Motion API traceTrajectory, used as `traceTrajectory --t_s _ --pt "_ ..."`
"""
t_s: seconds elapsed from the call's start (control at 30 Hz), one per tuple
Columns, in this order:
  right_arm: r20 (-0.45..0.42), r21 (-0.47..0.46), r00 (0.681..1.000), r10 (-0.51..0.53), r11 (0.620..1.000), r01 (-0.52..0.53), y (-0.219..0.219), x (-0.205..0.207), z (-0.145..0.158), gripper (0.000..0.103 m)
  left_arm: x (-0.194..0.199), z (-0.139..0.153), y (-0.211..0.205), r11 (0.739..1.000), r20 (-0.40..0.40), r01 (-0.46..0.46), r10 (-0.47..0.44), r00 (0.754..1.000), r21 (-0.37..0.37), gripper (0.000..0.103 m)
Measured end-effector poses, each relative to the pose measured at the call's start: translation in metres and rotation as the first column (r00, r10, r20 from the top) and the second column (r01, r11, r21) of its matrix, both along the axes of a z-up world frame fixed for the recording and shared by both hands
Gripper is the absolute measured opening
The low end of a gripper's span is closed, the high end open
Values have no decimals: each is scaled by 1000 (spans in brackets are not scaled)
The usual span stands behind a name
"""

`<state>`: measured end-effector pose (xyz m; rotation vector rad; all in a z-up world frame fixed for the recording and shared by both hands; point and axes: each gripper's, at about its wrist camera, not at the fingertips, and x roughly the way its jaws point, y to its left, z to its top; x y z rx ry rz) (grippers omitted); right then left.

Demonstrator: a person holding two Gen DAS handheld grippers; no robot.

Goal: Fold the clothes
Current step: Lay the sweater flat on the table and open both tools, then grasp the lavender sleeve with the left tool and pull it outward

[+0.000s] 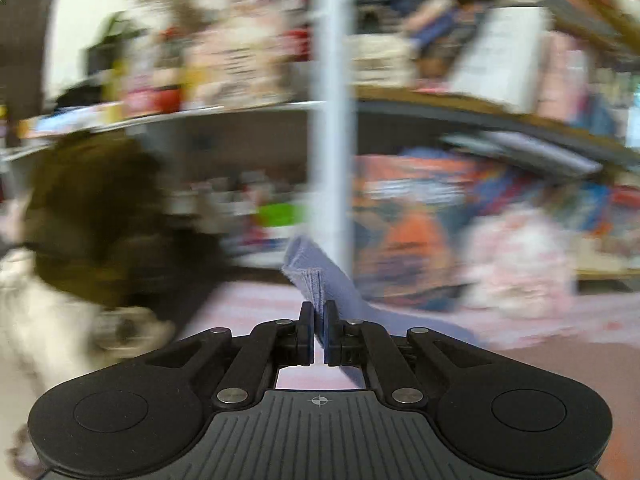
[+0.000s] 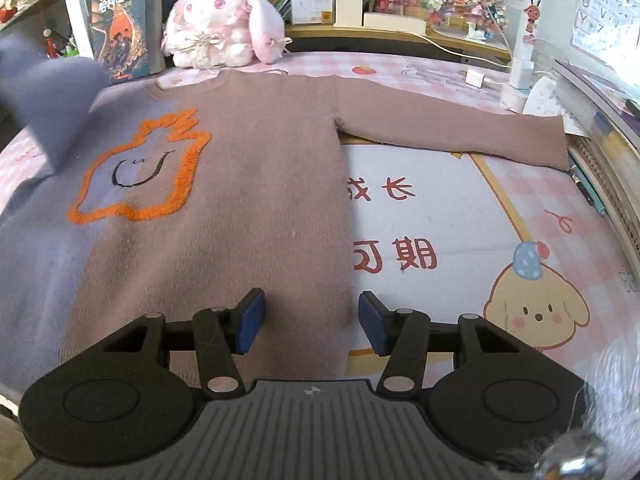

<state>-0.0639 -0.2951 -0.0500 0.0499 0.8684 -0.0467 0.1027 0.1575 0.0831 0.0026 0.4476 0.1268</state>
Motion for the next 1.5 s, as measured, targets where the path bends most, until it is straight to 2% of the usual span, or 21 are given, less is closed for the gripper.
traceTrajectory --t_s 0.13,0.27,0.37,0.43,0.5,0.57,0.67,0.77,0.8,0.87,0.97,1.03,1.07,1.1,1.13,1.2,1.3,1.37,1.5 --pt "-7 -27 1000 -24 999 23 10 4 1 46 3 -17 57 996 -73 -80 83 994 40 4" --pt "-15 -62 999 -43 997 42 21 8 2 41 11 -42 83 993 -157 -111 115 981 35 5" --pt "-19 -87 998 -56 995 54 28 10 3 38 10 -61 98 985 -209 -174 172 963 9 14" --pt "-21 -97 998 -64 993 61 30 11 3 38 -6 -68 104 977 -214 -212 205 955 -10 32" --pt "-23 -102 997 -69 993 66 31 11 3 38 -27 -63 101 979 -168 -198 188 968 -45 35" --pt "-23 -104 997 -72 992 69 32 11 3 38 -49 -60 97 981 -136 -166 151 979 -103 36" --pt "-20 -98 997 -77 992 75 32 11 3 37 -72 -72 72 967 -177 -25 -20 984 -253 36" --pt "-18 -82 996 -82 993 81 31 12 2 34 -80 -98 33 927 -269 88 -195 943 -365 42" --pt "-18 -75 996 -84 994 83 31 13 2 34 -80 -107 20 914 -296 114 -242 924 -389 47" --pt "-19 -63 996 -87 994 85 31 13 2 34 -79 -119 -3 909 -326 144 -283 902 -391 52" --pt "-19 -58 996 -83 995 82 30 13 2 34 -71 -130 -24 916 -352 153 -291 890 -372 54" --pt "-18 -49 996 -84 995 83 29 12 2 33 -67 -132 -35 927 -347 150 -273 897 -343 47" --pt "-16 -41 996 -85 996 84 28 12 2 31 -64 -134 -36 933 -345 147 -263 901 -328 39" --pt "-15 -30 996 -85 996 84 27 12 2 28 -62 -135 -38 938 -344 143 -254 904 -316 10" --pt "-13 -20 996 -85 996 84 27 11 2 27 -58 -136 -38 937 -347 140 -254 903 -320 4" --pt "-11 -9 997 -79 997 79 28 12 2 17 -53 -137 -40 934 -336 141 -255 907 -329 0" --pt "-9 -19 998 -61 998 61 35 15 2 15 -42 -136 -37 947 -341 117 -221 914 -299 0" --pt "-11 -9 998 -54 999 54 36 20 2 15 -30 -138 -25 945 -349 71 -186 918 -318 0" --pt "-17 32 1000 -27 999 27 43 31 3 14 -19 -136 -20 948 -371 75 -193 908 -308 0"
